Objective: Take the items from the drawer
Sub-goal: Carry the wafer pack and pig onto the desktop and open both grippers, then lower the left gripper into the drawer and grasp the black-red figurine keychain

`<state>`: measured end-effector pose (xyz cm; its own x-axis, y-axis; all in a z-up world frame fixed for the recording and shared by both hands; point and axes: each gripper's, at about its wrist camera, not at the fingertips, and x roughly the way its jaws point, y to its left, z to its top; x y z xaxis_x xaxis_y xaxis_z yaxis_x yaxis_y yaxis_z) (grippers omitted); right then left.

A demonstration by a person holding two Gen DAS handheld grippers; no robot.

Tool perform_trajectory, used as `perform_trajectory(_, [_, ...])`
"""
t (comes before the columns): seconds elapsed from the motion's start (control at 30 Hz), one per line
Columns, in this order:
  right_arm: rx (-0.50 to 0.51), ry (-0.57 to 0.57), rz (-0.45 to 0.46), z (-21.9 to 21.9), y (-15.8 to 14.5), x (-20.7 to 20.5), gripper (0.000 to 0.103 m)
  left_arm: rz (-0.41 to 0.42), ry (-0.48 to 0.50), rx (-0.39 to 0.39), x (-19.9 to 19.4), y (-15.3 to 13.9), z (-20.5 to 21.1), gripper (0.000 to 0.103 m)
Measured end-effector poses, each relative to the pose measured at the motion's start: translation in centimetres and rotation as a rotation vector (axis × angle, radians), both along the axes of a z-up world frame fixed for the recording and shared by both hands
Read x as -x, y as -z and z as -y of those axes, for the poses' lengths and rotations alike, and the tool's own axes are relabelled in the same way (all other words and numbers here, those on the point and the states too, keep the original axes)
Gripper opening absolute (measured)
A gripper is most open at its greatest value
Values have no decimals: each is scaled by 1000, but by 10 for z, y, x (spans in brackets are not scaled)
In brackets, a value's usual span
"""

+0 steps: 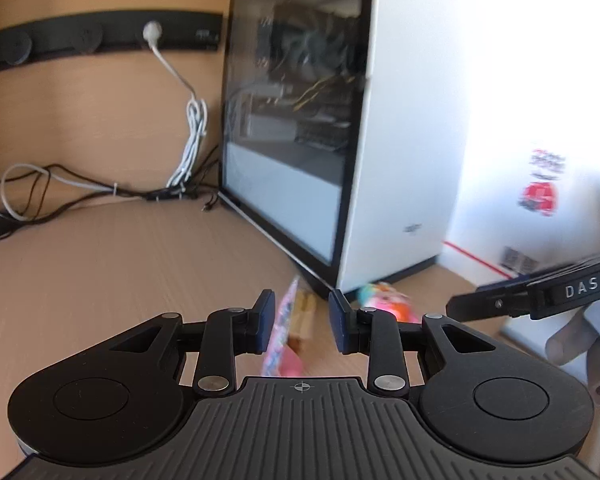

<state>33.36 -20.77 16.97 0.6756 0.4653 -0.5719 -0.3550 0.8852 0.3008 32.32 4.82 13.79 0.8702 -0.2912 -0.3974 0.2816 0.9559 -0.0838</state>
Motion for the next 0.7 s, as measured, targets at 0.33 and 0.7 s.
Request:
perform_trajectory(0.33, [131,-27,-165,-7,87,41,82,-499,213,-138,33,82,31,29])
perform_trajectory(0.7, [115,-92,-256,-6,101,37,82,-676,214,-247,29,114,51,29])
